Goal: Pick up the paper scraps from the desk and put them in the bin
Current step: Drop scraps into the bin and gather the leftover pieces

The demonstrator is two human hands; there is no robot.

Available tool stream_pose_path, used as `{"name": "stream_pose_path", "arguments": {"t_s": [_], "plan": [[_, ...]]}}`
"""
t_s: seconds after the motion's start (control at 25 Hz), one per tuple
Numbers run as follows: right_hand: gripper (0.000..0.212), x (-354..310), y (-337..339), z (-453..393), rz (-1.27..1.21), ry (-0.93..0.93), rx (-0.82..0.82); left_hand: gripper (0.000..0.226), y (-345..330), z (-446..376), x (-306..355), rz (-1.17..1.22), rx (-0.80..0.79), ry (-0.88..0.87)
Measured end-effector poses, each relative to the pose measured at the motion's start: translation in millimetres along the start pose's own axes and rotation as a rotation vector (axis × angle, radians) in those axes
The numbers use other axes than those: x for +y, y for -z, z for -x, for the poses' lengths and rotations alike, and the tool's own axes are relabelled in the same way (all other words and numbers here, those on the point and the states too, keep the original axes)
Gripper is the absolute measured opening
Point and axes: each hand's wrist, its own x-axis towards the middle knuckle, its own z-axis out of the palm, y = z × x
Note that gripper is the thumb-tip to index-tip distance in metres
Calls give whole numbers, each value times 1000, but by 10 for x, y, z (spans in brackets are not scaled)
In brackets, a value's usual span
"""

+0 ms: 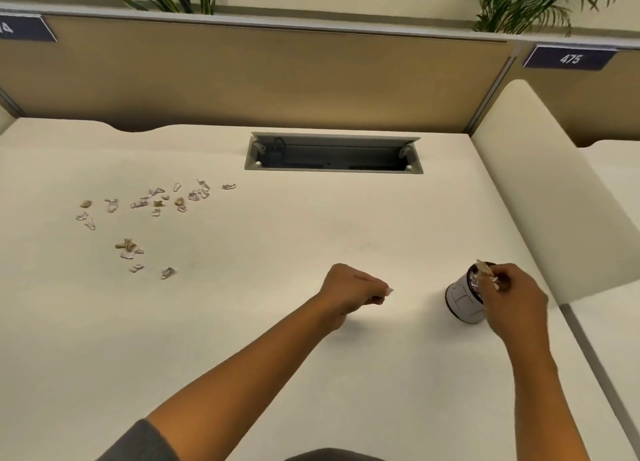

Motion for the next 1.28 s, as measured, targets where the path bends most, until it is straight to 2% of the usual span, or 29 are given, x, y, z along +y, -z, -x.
{"name": "stream_pose_path", "arguments": {"t_s": [0.12, 0.2, 0.4, 0.6, 0.8, 0.96, 1.04, 1.2, 1.28], "plan": [[13, 181, 93, -166, 160, -9, 2, 21, -458, -138, 146, -74, -45, 4], [14, 212, 96, -223, 170, -33, -29, 29, -771, -254, 253, -104, -58, 11], [36, 268, 171, -272, -59, -77, -130, 32, -1394, -458, 487, -10, -76, 76], [34, 370, 234, -265, -179, -109, -108, 35, -1668, -534, 587, -16, -132, 87], [37, 432, 244, -276, -237, -154, -114, 21, -1616, -451, 800, -20, -276, 114], [32, 397, 208, -263, -176, -138, -98, 7, -1421, -434, 875, -228, -242, -13], [26, 325, 137, -252, -93, -102, -78, 9, -1299, -430, 854, -301, -243, -61], [20, 193, -54, -272, 118, -56, -36, 12, -1026, -380, 739, -282, -237, -95], [20, 164, -66, -297, 147, -48, -27, 14, -824, -341, 679, -258, -206, -99]]}}
